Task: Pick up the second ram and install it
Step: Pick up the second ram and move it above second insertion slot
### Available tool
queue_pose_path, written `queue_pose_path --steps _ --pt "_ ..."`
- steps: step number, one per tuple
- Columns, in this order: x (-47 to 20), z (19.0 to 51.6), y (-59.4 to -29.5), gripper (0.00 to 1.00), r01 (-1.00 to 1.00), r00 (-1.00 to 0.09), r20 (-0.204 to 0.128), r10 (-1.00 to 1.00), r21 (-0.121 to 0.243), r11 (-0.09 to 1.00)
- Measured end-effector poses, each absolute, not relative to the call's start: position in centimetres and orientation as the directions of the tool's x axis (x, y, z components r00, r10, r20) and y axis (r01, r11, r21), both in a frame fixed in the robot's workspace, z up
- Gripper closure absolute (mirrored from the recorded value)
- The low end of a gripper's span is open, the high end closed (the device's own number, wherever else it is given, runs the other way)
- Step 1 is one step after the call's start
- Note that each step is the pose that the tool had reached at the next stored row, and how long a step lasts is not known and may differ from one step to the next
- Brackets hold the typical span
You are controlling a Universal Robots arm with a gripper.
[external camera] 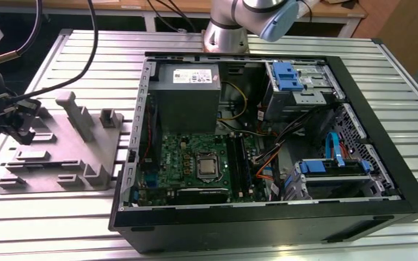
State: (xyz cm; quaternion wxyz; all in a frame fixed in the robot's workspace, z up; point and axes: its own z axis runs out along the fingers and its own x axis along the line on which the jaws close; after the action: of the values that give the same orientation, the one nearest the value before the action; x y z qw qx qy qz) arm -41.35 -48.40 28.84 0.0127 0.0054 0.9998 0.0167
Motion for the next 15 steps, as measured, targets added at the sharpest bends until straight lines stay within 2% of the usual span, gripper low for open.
queue_pose_path --steps 15 --pt "-41.35 28.68 -48.40 0.90 -0.169 -0.985 -0.025 -0.168 0.034 0.985"
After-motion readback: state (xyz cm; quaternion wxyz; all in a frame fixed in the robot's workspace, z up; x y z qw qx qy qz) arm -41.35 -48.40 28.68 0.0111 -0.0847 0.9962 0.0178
